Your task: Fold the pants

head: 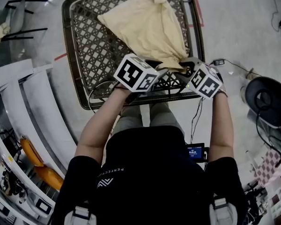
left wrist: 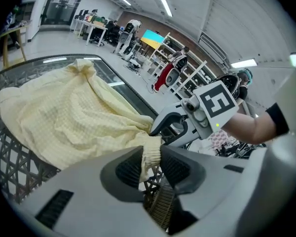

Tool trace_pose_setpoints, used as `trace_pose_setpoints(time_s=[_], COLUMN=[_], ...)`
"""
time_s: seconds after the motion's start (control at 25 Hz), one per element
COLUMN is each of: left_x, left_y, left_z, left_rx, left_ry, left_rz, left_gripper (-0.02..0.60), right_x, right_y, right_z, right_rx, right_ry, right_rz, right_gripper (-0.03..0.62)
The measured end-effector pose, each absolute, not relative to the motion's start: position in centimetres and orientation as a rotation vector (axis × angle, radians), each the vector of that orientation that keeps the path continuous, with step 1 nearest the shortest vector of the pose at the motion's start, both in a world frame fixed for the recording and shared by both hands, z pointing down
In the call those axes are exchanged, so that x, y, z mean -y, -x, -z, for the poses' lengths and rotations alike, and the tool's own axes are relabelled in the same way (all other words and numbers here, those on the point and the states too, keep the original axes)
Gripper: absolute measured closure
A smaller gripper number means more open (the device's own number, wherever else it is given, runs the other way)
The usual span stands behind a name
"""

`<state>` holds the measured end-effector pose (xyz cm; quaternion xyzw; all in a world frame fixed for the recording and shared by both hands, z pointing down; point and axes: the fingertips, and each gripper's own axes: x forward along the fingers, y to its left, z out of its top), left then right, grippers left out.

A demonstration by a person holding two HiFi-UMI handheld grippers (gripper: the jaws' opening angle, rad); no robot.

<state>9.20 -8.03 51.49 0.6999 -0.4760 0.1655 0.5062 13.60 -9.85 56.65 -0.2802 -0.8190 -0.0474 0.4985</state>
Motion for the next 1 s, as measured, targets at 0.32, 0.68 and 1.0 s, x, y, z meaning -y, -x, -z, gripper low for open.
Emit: trace_pose_setpoints(time_s=[0.32,0.68,1.0], left_x=[5.4,1.4,-1.4], left_y=[-9.2,-10.0,-9.9], left_z=[-51.1,-49.4,-48.2], left_rx=[1.104,1.068,1.063], left_ry=[-1.685,-1.701,-1.770], left_rz=[-0.391,-0.383,-0.346], left_gripper=[0.476,0.476,0.476], right_x=[7.6,4.0,1.7], right_y=[-14.0,-15.1,-14.5], right_z=[-55.0,-52.3,-50.5], right_rx=[1.934,1.813,1.797], right_ry=[0.748,0.854,0.759], right_rz=[0.010,-0.042,-0.046], right_gripper=[0.528,0.535,0.536])
